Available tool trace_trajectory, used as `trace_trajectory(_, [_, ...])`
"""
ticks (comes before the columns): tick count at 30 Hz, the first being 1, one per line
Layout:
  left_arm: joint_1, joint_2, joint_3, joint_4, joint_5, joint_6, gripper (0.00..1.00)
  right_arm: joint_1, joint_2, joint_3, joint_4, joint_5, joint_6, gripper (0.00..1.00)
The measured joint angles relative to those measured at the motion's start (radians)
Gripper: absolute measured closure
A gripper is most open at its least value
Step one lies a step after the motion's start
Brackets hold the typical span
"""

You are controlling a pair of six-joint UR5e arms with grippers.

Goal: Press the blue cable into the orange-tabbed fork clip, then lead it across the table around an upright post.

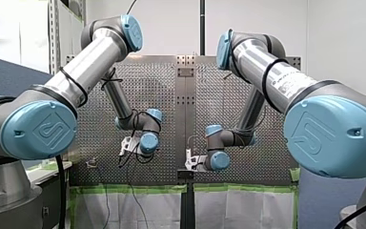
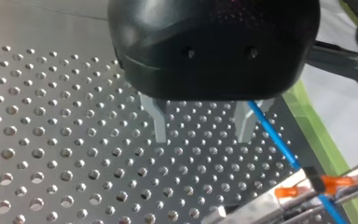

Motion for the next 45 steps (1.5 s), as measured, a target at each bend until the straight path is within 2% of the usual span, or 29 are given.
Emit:
trace_trajectory(9, [-0.007,-0.028,0.02,-0.013,-0.003,0.008,0.3,0.004,0.0,0.0,0.001,-0.001,0.0,1.0])
trace_trajectory(12, [-0.008,-0.035,0.031,-0.016,-0.011,0.008,0.33,0.005,0.0,0.0,0.002,-0.001,0.0,1.0])
trace_trajectory(14, [-0.009,-0.036,0.034,-0.017,-0.021,0.008,0.42,0.006,0.0,0.0,0.003,-0.002,0.0,1.0])
trace_trajectory(15, [-0.009,-0.037,0.035,-0.017,-0.023,0.009,0.42,0.006,0.0,0.0,0.003,-0.001,0.0,1.0])
trace_trajectory(16, [-0.009,-0.037,0.036,-0.018,-0.026,0.009,0.47,0.007,0.0,0.0,0.003,-0.001,0.0,1.0])
trace_trajectory(17, [-0.009,-0.037,0.036,-0.018,-0.028,0.009,0.62,0.007,0.0,0.0,0.003,-0.002,0.0,1.0])
trace_trajectory(18, [-0.01,-0.037,0.036,-0.018,-0.029,0.009,0.62,0.007,0.0,0.0,0.003,-0.001,0.0,1.0])
trace_trajectory(20, [-0.01,-0.037,0.036,-0.018,-0.032,0.008,0.84,0.008,0.0,0.0,0.004,-0.002,0.0,1.0])
trace_trajectory(21, [-0.011,-0.037,0.036,-0.018,-0.033,0.008,0.84,0.008,0.0,0.0,0.005,-0.002,0.0,1.0])
trace_trajectory(22, [-0.012,-0.037,0.036,-0.017,-0.033,0.008,1.0,0.008,0.0,0.0,0.005,-0.002,0.0,1.0])
trace_trajectory(39, [-0.024,-0.036,0.038,-0.015,-0.028,-0.004,1.0,0.01,-0.001,0.0,0.011,0.0,-0.002,1.0])
trace_trajectory(45, [-0.036,-0.03,0.057,-0.032,-0.03,-0.022,1.0,0.002,-0.023,-0.011,0.032,0.013,-0.026,1.0])
